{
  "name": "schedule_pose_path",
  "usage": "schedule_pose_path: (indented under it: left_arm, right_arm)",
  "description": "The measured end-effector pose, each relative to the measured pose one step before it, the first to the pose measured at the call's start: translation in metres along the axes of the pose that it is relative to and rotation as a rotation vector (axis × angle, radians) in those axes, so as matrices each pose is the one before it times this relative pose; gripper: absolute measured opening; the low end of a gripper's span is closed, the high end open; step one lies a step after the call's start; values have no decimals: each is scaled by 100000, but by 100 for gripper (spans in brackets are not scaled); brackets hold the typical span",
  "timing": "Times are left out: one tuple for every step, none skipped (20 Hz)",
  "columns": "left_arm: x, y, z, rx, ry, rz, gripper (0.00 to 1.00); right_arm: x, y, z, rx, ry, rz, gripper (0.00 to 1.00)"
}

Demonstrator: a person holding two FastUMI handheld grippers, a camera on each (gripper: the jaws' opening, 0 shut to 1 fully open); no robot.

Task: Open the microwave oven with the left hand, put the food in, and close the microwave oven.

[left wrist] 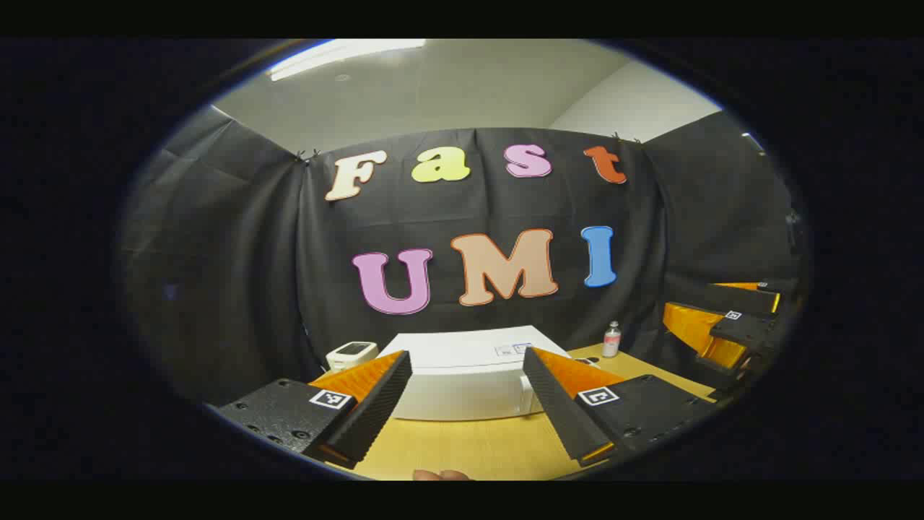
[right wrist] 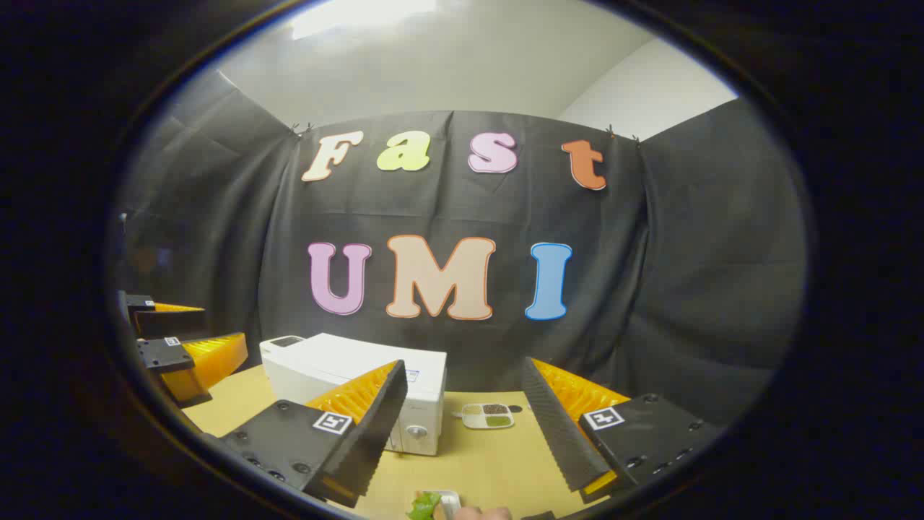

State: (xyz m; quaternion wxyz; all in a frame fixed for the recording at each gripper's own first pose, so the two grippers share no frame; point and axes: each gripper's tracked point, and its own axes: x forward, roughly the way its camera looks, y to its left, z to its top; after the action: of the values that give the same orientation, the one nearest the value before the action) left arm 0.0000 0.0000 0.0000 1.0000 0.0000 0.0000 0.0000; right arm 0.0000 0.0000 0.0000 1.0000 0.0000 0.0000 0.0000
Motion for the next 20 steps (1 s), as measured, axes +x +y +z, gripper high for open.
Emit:
schedule_pose_path:
  left_arm:
    - [50, -7, 136, 408, -279, -82, 98]
    - [36, -4, -33, 116, 4, -82, 98]
    - [-15, -42, -111, -145, 367, -64, 100]
    - [17, -22, -97, -558, -15, -24, 98]
    - [-10, 11, -22, -225, 412, -56, 98]
    - [-132, 41, -102, 36, 131, 75, 98]
    - [67, 55, 10, 153, -43, 182, 98]
    - [32, 22, 23, 119, 80, 37, 98]
    - [-52, 20, -103, 207, 222, 17, 98]
    - [-85, 21, -15, -63, -279, -6, 98]
    - [25, -45, 25, 87, 204, 152, 98]
    - [131, 82, -24, 34, -128, 64, 98]
    - [-53, 48, 33, 55, 85, 195, 98]
    - [-82, 121, -14, -28, -35, 89, 98]
    - [24, 37, 50, 63, -87, 144, 98]
    - [65, 68, 28, 58, -46, 58, 96]
    - [-7, 22, 120, 0, -149, -31, 98]
    - [-45, -56, -38, 38, -66, -98, 98]
    - [48, -40, 23, 34, 1, -171, 100]
    - [-38, -33, -5, -126, 177, -236, 98]
  right_arm:
    - [26, 74, 42, 380, -120, 111, 94]
    - [-8, 83, 42, 292, 15, -93, 94]
    - [79, 3, -38, 96, 25, 41, 94]
    - [51, 43, -68, -92, 212, -20, 94]
    - [36, 74, -51, -102, 220, 222, 94]
    - [-23, 121, -33, -60, -48, 190, 94]
    - [-13, -9, -15, -137, -99, 89, 94]
    - [81, 49, 100, -23, -171, 89, 94]
    - [61, -23, -120, -13, 200, -17, 94]
    - [-74, 27, -83, 117, 163, -44, 94]
    - [81, -25, 29, 224, 87, -57, 94]
    - [2, -30, 95, 312, -154, -122, 94]
    - [-57, -34, -1, 244, -76, -49, 94]
    - [0, 69, 129, 132, -80, 72, 94]
    - [3, -82, -95, -56, 11, -20, 94]
    - [-4, -7, 66, -126, -100, 28, 94]
    - [20, 33, 40, -46, -140, 58, 94]
    - [68, 57, 61, 46, 7, 158, 94]
    - [-22, 68, -30, -43, 11, 173, 94]
    - [31, 88, -9, -104, 9, 150, 94]
